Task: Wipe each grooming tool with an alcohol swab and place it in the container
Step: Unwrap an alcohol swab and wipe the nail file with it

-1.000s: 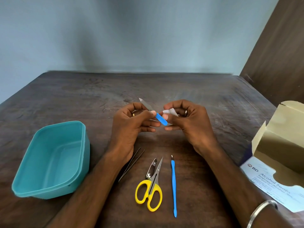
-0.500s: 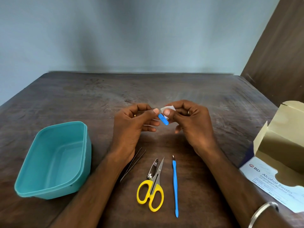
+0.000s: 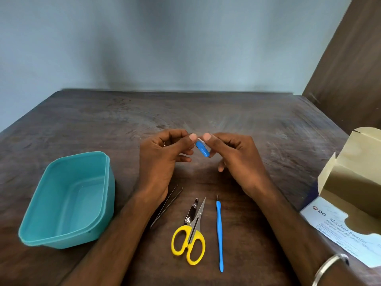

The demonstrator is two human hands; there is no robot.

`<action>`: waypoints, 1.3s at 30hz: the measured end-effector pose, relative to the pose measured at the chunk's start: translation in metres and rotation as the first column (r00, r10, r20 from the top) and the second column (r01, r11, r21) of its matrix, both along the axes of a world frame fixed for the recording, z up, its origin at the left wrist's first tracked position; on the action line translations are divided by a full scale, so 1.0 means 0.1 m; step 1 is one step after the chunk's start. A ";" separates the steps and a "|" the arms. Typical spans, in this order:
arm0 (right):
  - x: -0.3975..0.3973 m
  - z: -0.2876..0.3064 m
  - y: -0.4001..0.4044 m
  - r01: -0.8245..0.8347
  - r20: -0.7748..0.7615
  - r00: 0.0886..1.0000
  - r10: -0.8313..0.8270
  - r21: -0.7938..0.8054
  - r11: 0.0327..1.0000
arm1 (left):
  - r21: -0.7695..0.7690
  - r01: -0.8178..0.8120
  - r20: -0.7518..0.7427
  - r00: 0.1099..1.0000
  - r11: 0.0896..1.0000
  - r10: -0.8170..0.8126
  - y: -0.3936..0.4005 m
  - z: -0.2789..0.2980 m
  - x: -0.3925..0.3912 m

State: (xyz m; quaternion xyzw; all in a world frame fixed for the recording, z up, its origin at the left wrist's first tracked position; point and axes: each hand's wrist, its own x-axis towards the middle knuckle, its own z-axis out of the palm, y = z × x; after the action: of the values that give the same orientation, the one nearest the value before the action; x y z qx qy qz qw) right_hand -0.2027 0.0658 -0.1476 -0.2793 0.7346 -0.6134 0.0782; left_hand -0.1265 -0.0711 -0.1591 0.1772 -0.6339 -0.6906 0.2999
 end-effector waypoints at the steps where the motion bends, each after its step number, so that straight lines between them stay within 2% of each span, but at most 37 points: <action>1: -0.01 -0.01 0.00 -0.004 0.007 1.000 0.004 0.008 1.000 | -0.006 0.003 0.004 1.000 1.000 -0.003 0.00 0.00 0.00; 5: -0.04 -0.03 0.02 -0.056 0.008 0.998 0.055 0.025 0.998 | -0.011 0.040 -0.011 0.999 0.999 -0.040 -0.01 0.00 0.00; 10: -0.05 -0.03 0.04 -0.103 -0.096 0.989 0.111 0.086 0.991 | -0.079 0.060 -0.003 0.998 0.995 -0.060 0.00 0.01 0.02; 13: -0.06 -0.04 0.03 -0.089 -0.196 0.973 0.121 0.164 0.982 | -0.124 0.028 0.018 1.000 0.992 -0.026 0.01 0.01 0.02; 17: -0.09 -0.06 0.01 -0.059 -0.243 0.962 0.123 0.254 0.965 | -0.153 -0.009 0.003 1.000 0.988 0.009 0.03 0.00 0.01; 25: -0.08 -0.04 0.01 -0.056 -0.219 0.969 0.114 0.253 0.966 | -0.175 -0.047 -0.042 0.998 0.983 0.041 0.06 0.01 0.03; 33: -0.10 -0.07 0.02 -0.067 -0.100 0.991 0.083 0.154 0.986 | -0.111 -0.077 -0.095 0.993 0.991 0.067 0.04 0.02 0.02; 39: -0.11 -0.08 0.02 -0.073 -0.101 0.991 0.089 0.150 0.986 | -0.119 -0.084 -0.111 0.991 0.989 0.071 0.04 0.01 0.01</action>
State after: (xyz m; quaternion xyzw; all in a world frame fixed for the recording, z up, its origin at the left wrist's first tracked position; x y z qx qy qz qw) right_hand -0.2137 0.0682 -0.1559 -0.3352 0.7685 -0.5386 0.0839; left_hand -0.1257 -0.0671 -0.1581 0.1460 -0.6509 -0.6464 0.3704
